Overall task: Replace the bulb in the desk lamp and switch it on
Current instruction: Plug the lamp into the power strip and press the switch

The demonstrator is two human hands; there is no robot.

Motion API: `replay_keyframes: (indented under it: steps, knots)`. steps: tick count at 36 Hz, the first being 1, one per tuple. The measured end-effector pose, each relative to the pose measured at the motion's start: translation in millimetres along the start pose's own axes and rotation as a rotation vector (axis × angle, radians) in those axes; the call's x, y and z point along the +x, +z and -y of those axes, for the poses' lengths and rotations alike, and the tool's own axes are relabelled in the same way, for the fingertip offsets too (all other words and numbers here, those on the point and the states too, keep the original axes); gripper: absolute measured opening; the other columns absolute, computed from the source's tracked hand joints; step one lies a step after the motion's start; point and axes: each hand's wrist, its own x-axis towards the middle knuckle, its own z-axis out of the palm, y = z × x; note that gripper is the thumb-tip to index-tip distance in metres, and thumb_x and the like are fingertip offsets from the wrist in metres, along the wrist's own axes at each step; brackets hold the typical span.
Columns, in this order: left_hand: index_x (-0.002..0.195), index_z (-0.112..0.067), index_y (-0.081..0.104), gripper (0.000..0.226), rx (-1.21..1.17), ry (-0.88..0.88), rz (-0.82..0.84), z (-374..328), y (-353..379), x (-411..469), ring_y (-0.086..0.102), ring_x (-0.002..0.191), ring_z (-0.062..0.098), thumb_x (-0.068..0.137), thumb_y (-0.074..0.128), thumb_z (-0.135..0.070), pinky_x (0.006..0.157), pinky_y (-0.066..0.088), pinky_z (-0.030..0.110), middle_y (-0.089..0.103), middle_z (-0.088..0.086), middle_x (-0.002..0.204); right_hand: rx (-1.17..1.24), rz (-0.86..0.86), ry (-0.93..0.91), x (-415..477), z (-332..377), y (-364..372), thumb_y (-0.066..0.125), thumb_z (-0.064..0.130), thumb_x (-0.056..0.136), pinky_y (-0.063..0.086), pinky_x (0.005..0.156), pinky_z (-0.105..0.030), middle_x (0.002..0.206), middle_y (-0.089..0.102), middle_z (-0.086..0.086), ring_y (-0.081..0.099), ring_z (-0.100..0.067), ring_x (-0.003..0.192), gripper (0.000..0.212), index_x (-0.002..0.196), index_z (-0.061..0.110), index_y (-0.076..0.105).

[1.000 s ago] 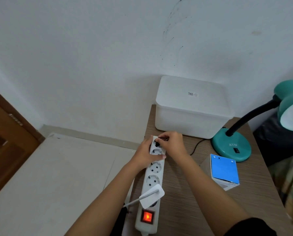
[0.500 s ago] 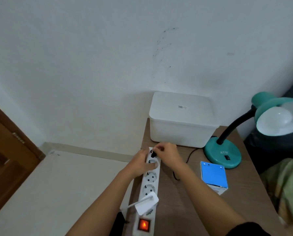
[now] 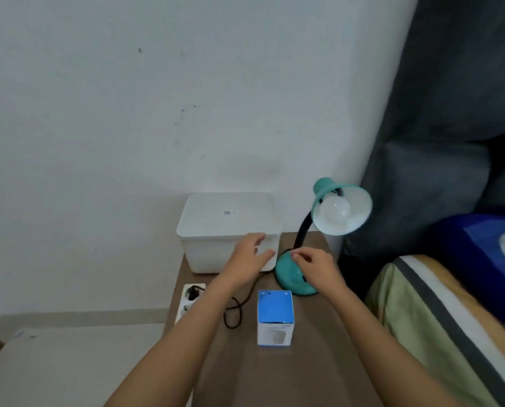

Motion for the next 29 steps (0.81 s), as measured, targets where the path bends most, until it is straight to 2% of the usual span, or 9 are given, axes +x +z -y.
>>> replay_keyframes:
  steps: [3, 4, 6, 11, 13, 16, 19, 22, 29]
  knots:
    - [0.135, -0.006, 0.043, 0.053, 0.006, 0.000, 0.071, -16.2, 40.6, 5.3, 0.046, 0.126, 0.018, 0.088, 0.063, -0.020, 0.104, 0.037, 0.027, 0.049, 0.005, 0.134, 0.019, -0.019, 0.094, -1.4, -32.3, -23.5, 0.057, 0.012, 0.089, 0.046, 0.093, -0.031, 0.109, 0.071, -0.013, 0.064, -0.025, 0.103, 0.022, 0.105, 0.005, 0.071]
    - [0.133, -0.007, 0.045, 0.053, 0.010, 0.001, 0.084, -18.5, 54.0, 6.4, 0.048, 0.123, 0.018, 0.086, 0.065, -0.021, 0.103, 0.039, 0.029, 0.049, 0.002, 0.129, 0.027, -0.022, 0.113, -1.8, -42.7, -30.5, 0.058, 0.013, 0.089, 0.045, 0.093, -0.030, 0.110, 0.071, -0.013, 0.064, -0.024, 0.105, 0.022, 0.105, 0.004, 0.070]
    - [0.134, -0.007, 0.044, 0.057, 0.026, -0.007, 0.081, -19.9, 79.9, 8.5, 0.048, 0.122, 0.023, 0.084, 0.067, -0.022, 0.103, 0.040, 0.031, 0.049, 0.007, 0.131, 0.046, -0.036, 0.165, -1.6, -63.0, -42.4, 0.058, 0.016, 0.089, 0.042, 0.092, -0.026, 0.111, 0.070, -0.010, 0.062, -0.022, 0.107, 0.023, 0.105, 0.006, 0.071]
    - [0.141, -0.001, 0.027, 0.070, 0.040, -0.080, 0.100, -17.0, 133.6, 5.8, 0.034, 0.134, 0.025, 0.085, 0.065, -0.019, 0.107, 0.026, 0.025, 0.034, 0.014, 0.143, 0.089, -0.039, 0.284, 5.8, -108.4, -52.7, 0.059, 0.020, 0.088, 0.047, 0.094, -0.034, 0.106, 0.072, -0.009, 0.064, -0.024, 0.106, 0.021, 0.100, 0.010, 0.073]
    - [0.144, -0.001, 0.021, 0.075, 0.045, -0.118, 0.088, -8.4, 150.6, 3.9, 0.029, 0.137, 0.025, 0.086, 0.064, -0.020, 0.111, 0.023, 0.027, 0.027, 0.014, 0.148, 0.081, -0.023, 0.291, 9.7, -120.1, -49.8, 0.059, 0.020, 0.088, 0.046, 0.093, -0.033, 0.107, 0.072, -0.009, 0.063, -0.024, 0.106, 0.021, 0.102, 0.011, 0.072]
    - [0.146, -0.003, 0.014, 0.078, 0.046, -0.193, 0.035, 8.2, 170.2, -0.1, 0.021, 0.142, 0.025, 0.086, 0.062, -0.018, 0.116, 0.021, 0.031, 0.016, 0.013, 0.154, 0.070, 0.012, 0.296, 17.7, -128.9, -42.0, 0.060, 0.020, 0.088, 0.042, 0.094, -0.027, 0.115, 0.069, -0.010, 0.060, -0.022, 0.112, 0.028, 0.112, 0.008, 0.068]
    - [0.147, -0.003, 0.008, 0.081, 0.061, -0.261, -0.094, 23.5, 183.6, -0.6, 0.011, 0.146, 0.023, 0.087, 0.061, -0.016, 0.116, 0.013, 0.026, 0.003, 0.010, 0.158, 0.079, 0.053, 0.294, 27.7, -132.0, -30.2, 0.061, 0.021, 0.088, 0.039, 0.097, -0.024, 0.124, 0.064, -0.012, 0.057, -0.023, 0.117, 0.037, 0.121, 0.005, 0.062]
    - [0.147, -0.001, 0.004, 0.088, 0.086, -0.291, -0.193, 35.1, 191.9, 2.9, 0.003, 0.147, 0.023, 0.086, 0.064, -0.022, 0.118, 0.008, 0.027, -0.002, 0.011, 0.158, 0.069, 0.089, 0.263, 39.8, -132.4, -18.6, 0.062, 0.021, 0.088, 0.036, 0.101, -0.027, 0.132, 0.056, -0.015, 0.052, -0.025, 0.122, 0.045, 0.128, 0.003, 0.054]
    - [0.148, -0.002, 0.000, 0.091, 0.165, -0.303, -0.282, 55.4, 202.7, 8.6, -0.009, 0.147, 0.022, 0.088, 0.057, -0.040, 0.118, 0.000, 0.030, -0.010, 0.011, 0.158, 0.053, 0.159, 0.169, 59.6, -130.2, 4.3, 0.067, 0.024, 0.083, 0.038, 0.095, -0.027, 0.126, 0.053, -0.012, 0.050, -0.026, 0.117, 0.051, 0.128, 0.009, 0.052]
